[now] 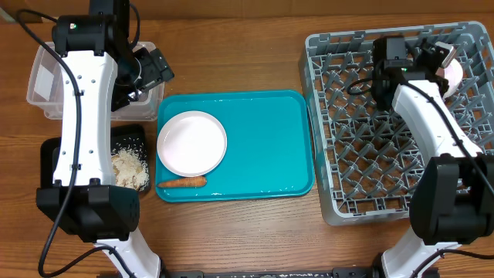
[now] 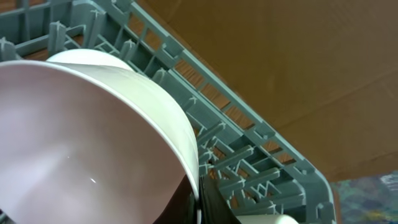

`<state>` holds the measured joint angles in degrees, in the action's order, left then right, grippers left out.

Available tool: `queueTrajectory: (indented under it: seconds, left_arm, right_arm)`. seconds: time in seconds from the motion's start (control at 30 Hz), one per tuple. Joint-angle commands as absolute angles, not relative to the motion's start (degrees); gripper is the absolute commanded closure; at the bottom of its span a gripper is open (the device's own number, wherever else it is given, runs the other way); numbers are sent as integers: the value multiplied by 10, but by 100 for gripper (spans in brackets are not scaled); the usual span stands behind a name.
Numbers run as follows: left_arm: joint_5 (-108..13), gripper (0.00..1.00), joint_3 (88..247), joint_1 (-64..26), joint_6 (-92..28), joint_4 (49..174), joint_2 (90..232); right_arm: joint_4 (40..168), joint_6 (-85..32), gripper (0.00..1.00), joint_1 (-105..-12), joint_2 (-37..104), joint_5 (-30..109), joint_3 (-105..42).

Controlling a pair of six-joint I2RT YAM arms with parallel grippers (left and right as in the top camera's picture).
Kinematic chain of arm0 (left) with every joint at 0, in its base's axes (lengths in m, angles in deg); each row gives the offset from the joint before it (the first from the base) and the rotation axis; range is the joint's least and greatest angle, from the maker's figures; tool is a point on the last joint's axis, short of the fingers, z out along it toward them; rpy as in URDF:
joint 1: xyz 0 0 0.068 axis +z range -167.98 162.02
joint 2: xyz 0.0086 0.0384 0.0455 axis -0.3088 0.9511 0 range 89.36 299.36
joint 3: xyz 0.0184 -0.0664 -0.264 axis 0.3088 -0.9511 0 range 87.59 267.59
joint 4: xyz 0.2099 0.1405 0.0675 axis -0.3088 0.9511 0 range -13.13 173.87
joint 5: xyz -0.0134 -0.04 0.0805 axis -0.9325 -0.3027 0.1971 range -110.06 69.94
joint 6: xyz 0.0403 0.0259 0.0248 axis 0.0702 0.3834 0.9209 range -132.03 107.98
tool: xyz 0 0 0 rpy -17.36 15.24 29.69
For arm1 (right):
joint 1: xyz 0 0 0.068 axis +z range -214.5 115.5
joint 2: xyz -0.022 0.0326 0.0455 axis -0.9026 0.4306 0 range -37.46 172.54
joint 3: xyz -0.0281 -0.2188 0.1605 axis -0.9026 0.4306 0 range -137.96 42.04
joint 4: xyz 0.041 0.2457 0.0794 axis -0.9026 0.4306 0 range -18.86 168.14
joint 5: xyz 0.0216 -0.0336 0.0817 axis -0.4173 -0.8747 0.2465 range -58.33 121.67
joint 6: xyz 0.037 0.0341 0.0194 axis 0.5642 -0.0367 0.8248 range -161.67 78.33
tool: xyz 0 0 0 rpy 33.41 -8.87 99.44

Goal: Sort waste into correct bins and load items into the dishwasher
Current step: 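Lower the pink plate into the rack's upper right and release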

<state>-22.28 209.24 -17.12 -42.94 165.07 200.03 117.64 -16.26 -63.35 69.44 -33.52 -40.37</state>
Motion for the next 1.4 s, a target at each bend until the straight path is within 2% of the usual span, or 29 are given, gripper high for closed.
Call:
queueTrajectory:
  seconds: [0.0, 0.7, 0.8, 0.97, 1.03, 1.37]
  left_arm:
    - [-213, 1, 2103, -169, -411, 1652, 1991]
    - [-213, 2, 2103, -169, -411, 1653, 1991]
    - [-213, 1, 2103, -169, -411, 1654, 1991]
    - [-213, 2, 2103, -169, -411, 1657, 1991]
    - [-213, 2, 2103, -169, -411, 1658, 1991]
    - [-213, 2, 2103, -169, -411, 1662, 1991]
  right_arm:
    - [1173, -165, 96, -635, 693, -336, -402]
    - [1174, -159, 96, -577, 693, -220, -390]
    - [1177, -159, 96, -574, 693, -241, -390]
    - [1131, -160, 96, -581, 693, -411, -390]
    - [1110, -168, 96, -586, 693, -439, -390]
    - [1110, -165, 96, -595, 694, -376, -389]
